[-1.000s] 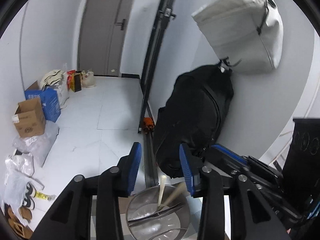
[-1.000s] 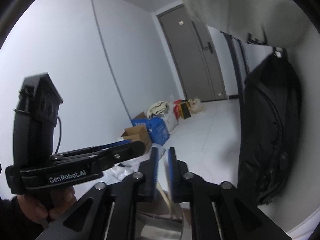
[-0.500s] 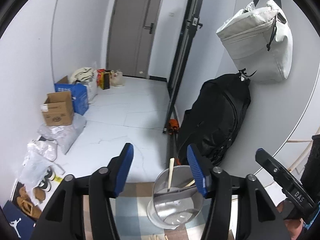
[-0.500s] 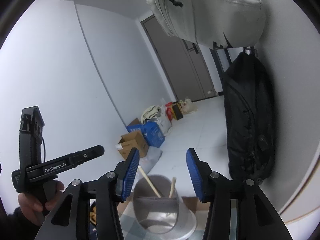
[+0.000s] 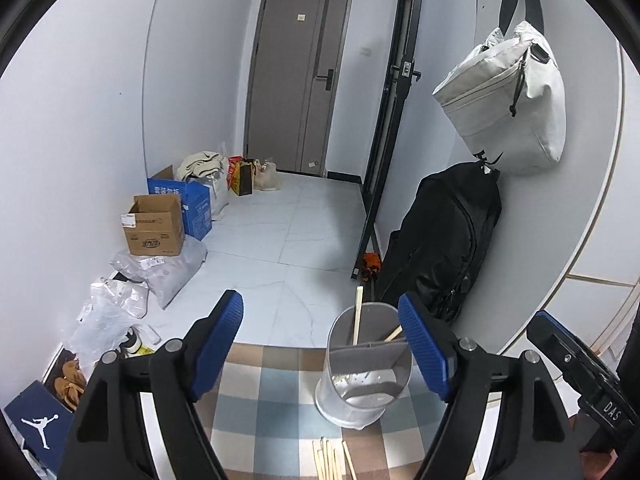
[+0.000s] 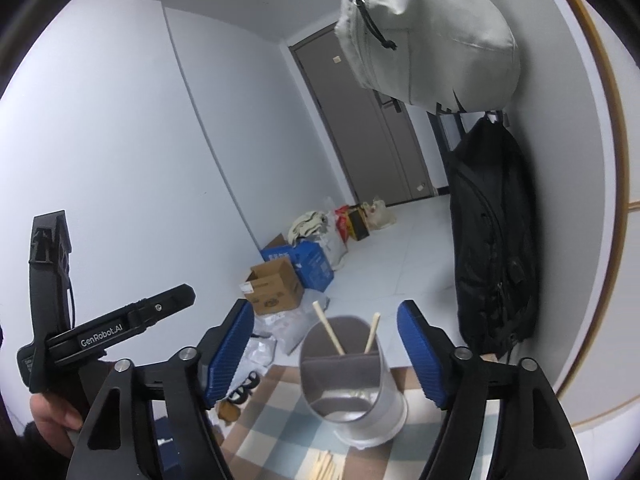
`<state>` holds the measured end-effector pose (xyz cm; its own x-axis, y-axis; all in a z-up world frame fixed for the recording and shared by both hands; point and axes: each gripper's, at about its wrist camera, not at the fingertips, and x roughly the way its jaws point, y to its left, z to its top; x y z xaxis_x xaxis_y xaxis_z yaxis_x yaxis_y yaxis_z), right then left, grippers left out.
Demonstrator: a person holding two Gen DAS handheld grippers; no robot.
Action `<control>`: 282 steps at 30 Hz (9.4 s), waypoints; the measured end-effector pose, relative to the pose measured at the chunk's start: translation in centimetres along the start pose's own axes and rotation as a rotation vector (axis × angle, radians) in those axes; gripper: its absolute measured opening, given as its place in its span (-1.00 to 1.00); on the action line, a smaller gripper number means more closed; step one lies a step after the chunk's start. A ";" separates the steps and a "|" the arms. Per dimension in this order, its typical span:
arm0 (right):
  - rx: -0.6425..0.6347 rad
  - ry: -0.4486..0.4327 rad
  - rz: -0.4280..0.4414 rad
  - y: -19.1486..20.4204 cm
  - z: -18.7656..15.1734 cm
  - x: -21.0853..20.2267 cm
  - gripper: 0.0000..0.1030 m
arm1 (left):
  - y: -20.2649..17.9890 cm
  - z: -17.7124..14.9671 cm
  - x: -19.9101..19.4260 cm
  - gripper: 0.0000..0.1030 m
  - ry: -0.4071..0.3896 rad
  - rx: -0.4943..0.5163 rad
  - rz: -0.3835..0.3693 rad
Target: Organize utensils
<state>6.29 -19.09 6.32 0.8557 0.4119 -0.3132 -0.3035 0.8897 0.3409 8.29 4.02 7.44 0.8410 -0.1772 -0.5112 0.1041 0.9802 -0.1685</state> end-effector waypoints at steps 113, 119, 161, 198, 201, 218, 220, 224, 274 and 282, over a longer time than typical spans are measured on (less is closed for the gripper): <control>0.026 0.388 -0.026 -1.9 -9.6 4.5 -0.93 | 4.4 -16.4 11.0 0.82 0.615 -0.109 0.040; 0.070 0.334 0.003 -3.4 -9.4 3.4 -0.93 | 3.9 -16.0 12.6 0.56 0.686 -0.136 0.063; 0.130 0.293 0.052 -5.4 -8.5 2.2 -0.93 | 2.8 -16.0 15.6 -0.96 0.861 -0.131 0.189; 0.052 0.250 0.003 -3.9 -9.3 1.7 -0.93 | 0.9 -8.5 6.3 -0.99 0.360 0.049 0.096; 0.045 0.243 0.005 -3.8 -9.2 1.6 -0.93 | 0.9 -7.9 5.5 -0.99 0.322 0.045 0.084; 0.081 0.132 0.069 -2.9 -5.3 0.7 -0.93 | -2.3 -2.0 0.5 -1.00 0.171 0.095 -0.043; 0.081 0.115 0.082 -2.7 -4.3 0.7 -0.93 | -2.6 -1.2 0.3 -1.00 0.163 0.104 -0.058; 0.071 0.076 0.100 -1.9 -1.9 0.7 -0.93 | -2.7 0.1 0.1 -1.00 0.157 0.097 -0.099; -0.147 -0.092 -0.014 -0.3 5.2 13.8 -0.93 | -1.9 4.6 8.0 -1.00 0.186 0.143 -0.188; -0.133 -0.038 0.021 -1.0 4.2 14.3 -0.93 | -2.1 3.8 9.0 -1.00 0.224 0.158 -0.231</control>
<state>20.56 -14.93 5.23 0.8632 0.4253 -0.2722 -0.3724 0.9002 0.2256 17.65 0.66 6.36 0.6506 -0.3931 -0.6498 0.3733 0.9106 -0.1772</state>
